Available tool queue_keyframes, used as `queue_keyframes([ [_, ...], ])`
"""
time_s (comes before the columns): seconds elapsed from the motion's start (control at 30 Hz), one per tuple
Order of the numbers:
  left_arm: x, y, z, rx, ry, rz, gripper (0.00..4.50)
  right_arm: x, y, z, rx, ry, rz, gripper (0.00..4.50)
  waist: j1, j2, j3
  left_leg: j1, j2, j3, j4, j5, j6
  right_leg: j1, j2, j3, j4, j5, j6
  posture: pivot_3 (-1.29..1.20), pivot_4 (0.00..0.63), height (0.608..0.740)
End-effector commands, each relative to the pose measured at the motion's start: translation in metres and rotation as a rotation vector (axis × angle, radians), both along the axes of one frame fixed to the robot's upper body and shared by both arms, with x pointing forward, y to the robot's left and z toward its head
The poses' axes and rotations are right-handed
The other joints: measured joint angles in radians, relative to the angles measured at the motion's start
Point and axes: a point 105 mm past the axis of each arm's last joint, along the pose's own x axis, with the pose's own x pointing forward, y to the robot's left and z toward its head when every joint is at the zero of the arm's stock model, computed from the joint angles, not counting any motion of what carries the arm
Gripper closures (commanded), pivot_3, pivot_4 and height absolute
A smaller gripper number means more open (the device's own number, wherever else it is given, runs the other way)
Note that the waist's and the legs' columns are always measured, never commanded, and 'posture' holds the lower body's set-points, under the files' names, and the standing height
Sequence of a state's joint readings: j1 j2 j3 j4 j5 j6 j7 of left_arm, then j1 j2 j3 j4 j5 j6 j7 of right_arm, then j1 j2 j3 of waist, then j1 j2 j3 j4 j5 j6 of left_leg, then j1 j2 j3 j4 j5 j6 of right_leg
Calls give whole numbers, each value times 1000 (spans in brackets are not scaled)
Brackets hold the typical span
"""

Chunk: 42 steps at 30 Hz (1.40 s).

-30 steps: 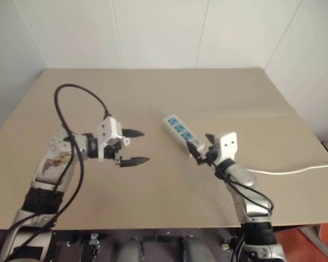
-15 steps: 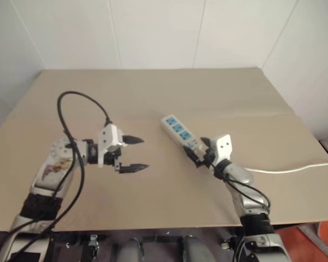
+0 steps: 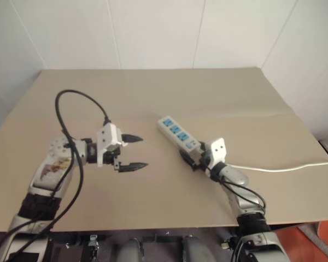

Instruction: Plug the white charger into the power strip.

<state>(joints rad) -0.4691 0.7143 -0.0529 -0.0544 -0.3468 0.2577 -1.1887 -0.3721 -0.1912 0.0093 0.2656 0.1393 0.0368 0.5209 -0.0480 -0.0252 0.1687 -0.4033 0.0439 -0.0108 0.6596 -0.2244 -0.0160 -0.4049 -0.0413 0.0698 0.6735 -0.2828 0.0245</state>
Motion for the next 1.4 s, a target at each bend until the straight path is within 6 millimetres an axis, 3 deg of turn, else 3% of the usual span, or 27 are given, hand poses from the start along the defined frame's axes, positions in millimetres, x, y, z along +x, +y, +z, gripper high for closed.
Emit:
queue_keyframes([
  [0.03, -1, -1, 12, -14, -55, -11, 0, 2, 0, 0, 6, -7, -6, 33, 0, 0, 0, 0, 0, 0, 0, 0, 0, 0, 0, 0, 0, 0, 0, 0, 150, 740],
  [0.2, 1, 0, 10, 3, -58, -8, 0, 0, 0, -9, -49, 5, 3, 33, 0, 0, 0, 2, 0, 0, 0, 0, 0, 1, 0, 0, 1, 0, 0, 0, 150, 740],
  [0.37, 1, 0, 10, 0, -60, -10, 0, 0, 7, -13, -45, 21, 32, 1103, 0, -1, -1, 2, 0, 0, 0, 0, 0, 2, 0, 0, 1, 0, 0, 0, 150, 740],
  [0.6, 2, 0, 12, -3, -71, -13, 0, 1, 11, -11, -63, 14, 52, 1101, -8, -2, -1, 4, 0, 0, 0, 0, 0, 3, 1, 1, 2, 0, 0, 0, 150, 740],
  [0.67, 1, -1, 18, -19, -76, -20, 0, -1, 6, -8, -66, 7, 73, 1101, -9, -2, -1, 4, 0, 0, 0, 0, 0, 2, 1, 1, 2, 0, 0, 0, 150, 740],
  [0.8, 10, 9, 36, 19, -111, -14, 0, -12, -22, 5, -59, 8, 142, 1101, 3, -2, -1, 2, 0, 0, 0, 0, 0, 2, 1, 0, 1, 0, 0, 0, 150, 740],
  [0.97, 28, 18, 73, 56, -209, -34, 0, -46, -36, 20, -46, 16, 403, 1101, 12, -2, -1, 0, 0, 0, 0, 0, 0, 1, 0, 0, -2, 0, 0, 0, 150, 740],
  [1.03, 37, 21, 82, 136, -231, -55, 0, -60, -36, 22, -68, 34, 516, 1101, 11, -2, 0, -1, 0, 0, 0, 0, 0, 1, 1, -1, -3, 0, 0, 0, 150, 740],
  [1.17, 54, 27, 79, 422, -174, -101, 0, -72, -27, 23, -72, 72, 677, 1101, 3, -2, 0, -1, -1, 0, 0, 0, 0, 1, 1, 0, -3, 0, 0, 0, 150, 740],
  [1.4, 68, 30, 66, 964, -222, -304, 0, -84, 11, 13, -153, 166, 934, 1101, 2, -3, 1, -2, 0, 0, 0, 0, 1, 0, 3, 0, -4, 0, 1, 0, 150, 740],
])
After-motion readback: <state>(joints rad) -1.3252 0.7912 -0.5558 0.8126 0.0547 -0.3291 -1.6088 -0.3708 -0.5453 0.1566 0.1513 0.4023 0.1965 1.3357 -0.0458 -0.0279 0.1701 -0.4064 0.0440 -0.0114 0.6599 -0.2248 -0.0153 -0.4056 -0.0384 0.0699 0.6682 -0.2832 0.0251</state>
